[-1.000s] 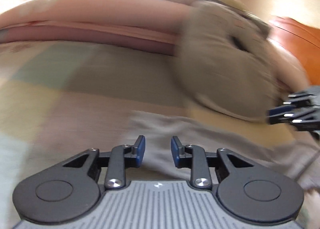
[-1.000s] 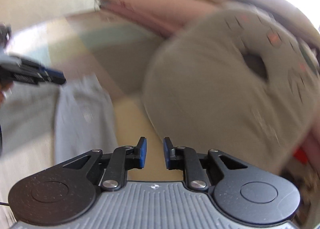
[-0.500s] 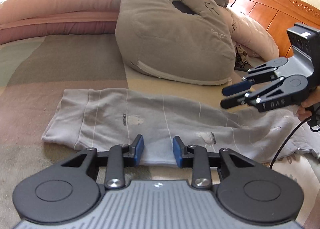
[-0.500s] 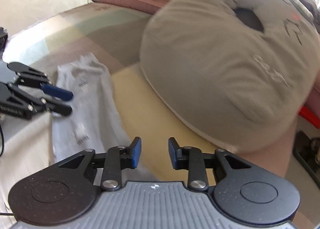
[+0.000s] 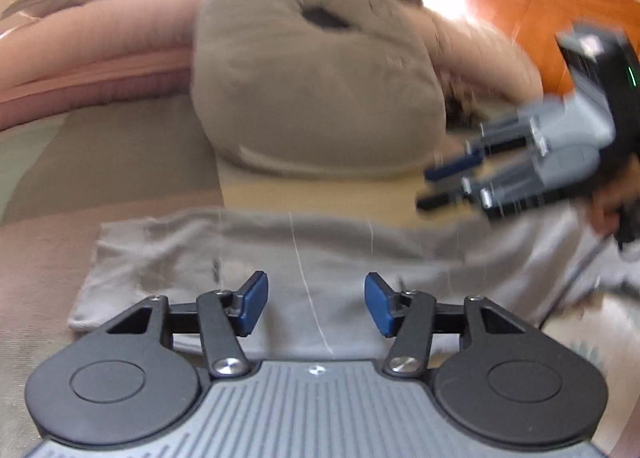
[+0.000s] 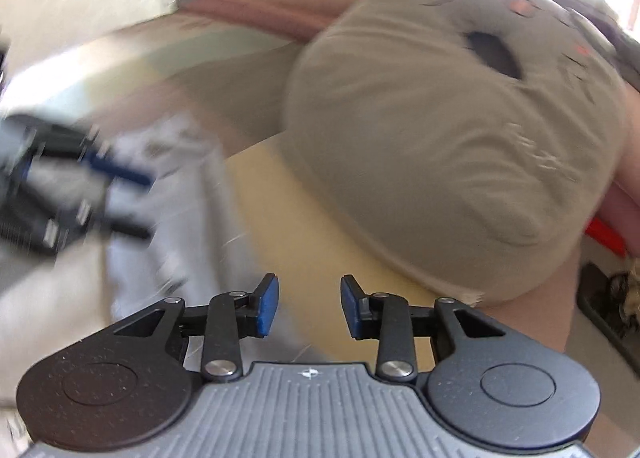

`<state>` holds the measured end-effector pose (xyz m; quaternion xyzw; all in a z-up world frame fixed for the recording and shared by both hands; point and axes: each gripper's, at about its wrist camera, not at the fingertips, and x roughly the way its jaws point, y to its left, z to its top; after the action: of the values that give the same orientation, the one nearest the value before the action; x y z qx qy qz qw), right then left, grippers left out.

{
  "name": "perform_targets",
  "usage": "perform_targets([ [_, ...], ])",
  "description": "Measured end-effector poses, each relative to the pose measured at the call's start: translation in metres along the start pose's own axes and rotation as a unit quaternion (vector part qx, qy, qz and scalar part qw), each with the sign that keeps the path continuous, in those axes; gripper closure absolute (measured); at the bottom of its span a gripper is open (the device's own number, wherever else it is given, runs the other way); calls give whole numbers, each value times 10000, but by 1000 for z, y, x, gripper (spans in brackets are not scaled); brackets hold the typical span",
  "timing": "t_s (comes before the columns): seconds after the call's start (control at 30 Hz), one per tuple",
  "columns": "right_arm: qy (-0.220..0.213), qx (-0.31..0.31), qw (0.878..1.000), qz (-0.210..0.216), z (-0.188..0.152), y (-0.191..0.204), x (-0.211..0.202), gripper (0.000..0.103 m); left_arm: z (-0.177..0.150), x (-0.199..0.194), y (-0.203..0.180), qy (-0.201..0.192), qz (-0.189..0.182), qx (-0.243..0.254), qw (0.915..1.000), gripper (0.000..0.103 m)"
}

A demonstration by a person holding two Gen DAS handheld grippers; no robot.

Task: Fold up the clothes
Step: 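Open both grippers and release the folded sweatpants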

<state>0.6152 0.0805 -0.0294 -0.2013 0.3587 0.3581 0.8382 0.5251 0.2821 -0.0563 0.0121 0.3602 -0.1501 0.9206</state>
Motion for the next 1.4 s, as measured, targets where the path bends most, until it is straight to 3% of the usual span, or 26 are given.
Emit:
perform_targets([
  [0.07, 197, 46, 9998, -40, 0, -3, 9, 63, -6, -1, -7, 13, -69, 241, 9997, 47],
  [0.17, 461, -184, 9988, 53, -8, 8, 15, 63, -8, -9, -12, -86, -537, 386, 9978, 45],
  [0.27, 492, -505, 9975, -83, -14, 23, 13, 63, -8, -14, -17, -177, -732, 479, 9960, 39],
  [0.5, 601, -811, 9945, -285, -16, 40, 13, 64, -10, -28, -27, -327, -809, 578, 9945, 39],
  [0.67, 868, -378, 9955, 31, -6, 34, 19, 85, -11, -34, -29, -436, -971, 588, 9926, 37],
  [0.77, 952, -557, 9937, -199, -4, 45, 16, 98, -13, -37, -30, -452, -995, 605, 9922, 36],
  [0.9, 916, -494, 9924, -651, 4, 44, 20, 98, -13, -37, -26, -473, -1110, 522, 9913, 36],
  [1.13, 854, -79, 9859, -1440, 15, 36, 46, 96, -17, -30, -24, -292, -845, 527, 9946, 36],
  [1.2, 743, 45, 9856, -1517, 20, 39, 37, 80, -16, -32, -19, -344, -856, 453, 9947, 36],
  [1.27, 649, 175, 9858, -1538, 24, 43, 27, 78, -17, -33, -15, -365, -835, 377, 9951, 35],
  [1.4, 609, 385, 9909, -1137, 17, 61, -2, 74, -17, -33, -9, -356, -733, 303, 9962, 34],
])
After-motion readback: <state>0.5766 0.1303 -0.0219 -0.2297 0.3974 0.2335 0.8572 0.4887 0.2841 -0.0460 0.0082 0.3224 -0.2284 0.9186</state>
